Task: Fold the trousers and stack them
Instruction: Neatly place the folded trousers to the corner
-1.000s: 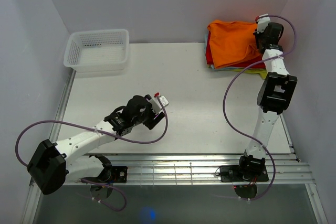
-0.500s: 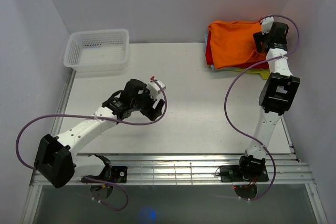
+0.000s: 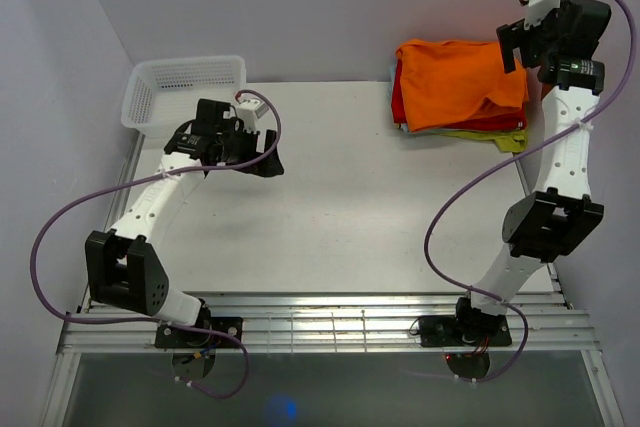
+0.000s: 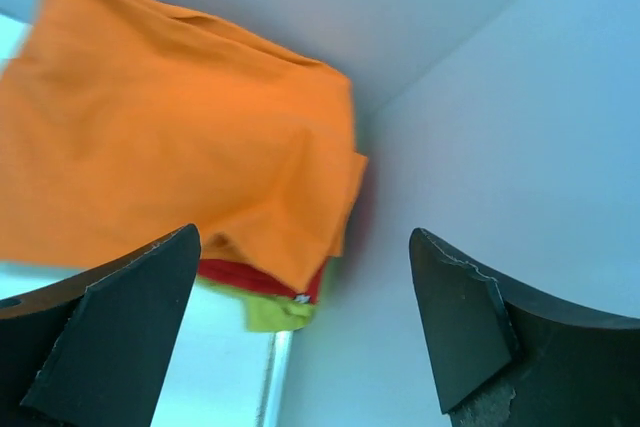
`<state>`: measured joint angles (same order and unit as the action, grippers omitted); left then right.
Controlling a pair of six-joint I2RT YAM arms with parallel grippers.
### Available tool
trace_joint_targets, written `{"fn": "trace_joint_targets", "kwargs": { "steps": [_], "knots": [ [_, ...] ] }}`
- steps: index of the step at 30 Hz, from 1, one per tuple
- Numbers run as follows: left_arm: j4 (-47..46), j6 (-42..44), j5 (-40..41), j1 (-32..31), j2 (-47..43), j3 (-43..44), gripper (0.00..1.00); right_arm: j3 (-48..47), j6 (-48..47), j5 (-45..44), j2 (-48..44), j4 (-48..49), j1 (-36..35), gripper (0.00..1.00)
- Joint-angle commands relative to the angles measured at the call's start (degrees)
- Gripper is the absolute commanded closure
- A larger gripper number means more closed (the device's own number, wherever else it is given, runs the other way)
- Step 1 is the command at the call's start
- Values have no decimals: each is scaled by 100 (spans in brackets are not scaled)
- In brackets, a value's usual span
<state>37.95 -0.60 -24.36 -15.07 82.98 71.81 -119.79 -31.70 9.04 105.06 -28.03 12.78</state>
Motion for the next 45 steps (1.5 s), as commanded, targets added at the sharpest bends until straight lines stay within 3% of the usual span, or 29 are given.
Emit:
{"fn": "trace_joint_targets", "kwargs": {
  "steps": [1, 4, 8, 10, 12, 16, 22, 26, 29, 32, 35, 37, 40, 41, 45],
  "knots": [
    [580, 42, -657, 372, 42, 421, 4, -115, 383, 1318, -301, -1665, 14, 10],
    [862, 201, -1026, 540, 148, 588, 3, 436, 805, 2161, -792, -2188, 111, 10],
    [758, 122, -1150, 672, -71, 422, 3, 1334, 1525, 3243, -1347, -1962, 584, 9],
    [618, 122, -1133, 681, -211, 369, 3, 1222, 1763, 3245, -1181, -1794, 612, 2],
    [529, 78, -1132, 681, -370, 281, 2, 1046, 2026, 3105, -716, -1400, 603, 22],
    [371, -89, -1167, 690, -397, 167, 2, 501, 2939, 2902, 233, -425, 586, 47],
    [248, -160, -1273, 690, -265, -70, 2, -580, 3126, 2296, 1710, 577, 507, 59],
    [204, -116, -1212, 690, -142, -202, 2, -1012, 2645, 1752, 2474, 694, 428, 63],
    [239, -89, -1133, 690, -45, -246, 2, -740, 2293, 1200, 2538, 580, 454, 69],
    [247, -19, -1150, 698, -36, -247, 2, -29, 1967, 1082, 2144, 684, 611, 82],
    [248, -10, -1141, 698, -28, -247, 2, 420, 1923, 1213, 1581, 633, 805, 85],
    [256, 16, -1106, 699, -1, -238, 2, 613, 1582, 1267, 1134, 510, 841, 84],
    [248, 43, -940, 699, 16, -194, 2, 632, 950, 1355, 702, -104, 841, 72],
    [239, 43, -896, 707, 8, -185, 2, 519, 816, 1468, 640, -376, 841, 58],
    [248, 201, -781, 760, -97, -229, 2, 613, 95, 2188, 96, -2203, 823, 19]
  ]
}}
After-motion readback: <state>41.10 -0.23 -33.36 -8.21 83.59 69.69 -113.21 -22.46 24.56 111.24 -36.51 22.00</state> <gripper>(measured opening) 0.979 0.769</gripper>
